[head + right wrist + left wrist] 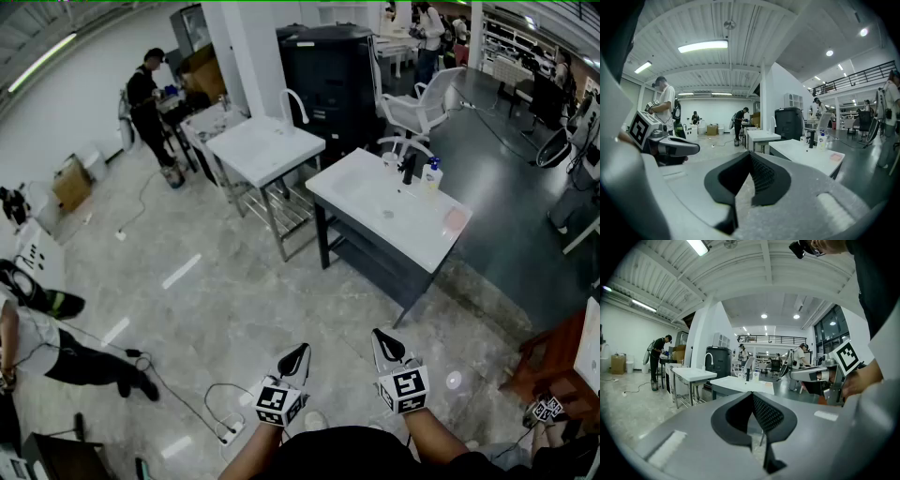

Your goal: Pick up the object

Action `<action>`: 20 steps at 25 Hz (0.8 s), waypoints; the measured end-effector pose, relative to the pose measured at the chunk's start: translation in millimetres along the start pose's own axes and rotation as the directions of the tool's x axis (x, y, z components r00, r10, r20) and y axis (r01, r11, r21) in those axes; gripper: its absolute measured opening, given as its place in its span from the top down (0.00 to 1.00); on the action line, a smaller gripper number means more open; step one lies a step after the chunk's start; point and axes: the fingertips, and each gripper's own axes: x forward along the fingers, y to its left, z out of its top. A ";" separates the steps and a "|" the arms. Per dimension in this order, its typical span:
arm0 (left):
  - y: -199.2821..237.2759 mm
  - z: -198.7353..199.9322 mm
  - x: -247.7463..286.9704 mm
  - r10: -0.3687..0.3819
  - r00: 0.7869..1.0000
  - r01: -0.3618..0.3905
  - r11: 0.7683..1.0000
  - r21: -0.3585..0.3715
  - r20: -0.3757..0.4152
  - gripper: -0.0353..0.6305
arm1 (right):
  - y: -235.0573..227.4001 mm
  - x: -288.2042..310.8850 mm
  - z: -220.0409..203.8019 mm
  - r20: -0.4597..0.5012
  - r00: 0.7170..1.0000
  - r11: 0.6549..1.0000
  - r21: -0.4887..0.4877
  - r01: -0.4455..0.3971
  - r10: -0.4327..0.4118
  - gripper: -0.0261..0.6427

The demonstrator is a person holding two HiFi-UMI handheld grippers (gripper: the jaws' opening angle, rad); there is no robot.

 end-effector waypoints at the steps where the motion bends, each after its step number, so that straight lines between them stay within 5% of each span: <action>1: -1.2 0.6 1.1 0.002 1.000 -0.002 1.000 0.000 0.001 0.92 | -2.3 -1.3 1.6 0.006 1.000 1.000 -0.003 0.005 -0.005 0.96; 20: 27.7 36.0 -16.2 0.083 0.994 -0.085 0.996 0.017 0.066 0.92 | 0.1 0.8 36.6 0.115 0.992 0.999 -0.014 -0.042 0.044 0.96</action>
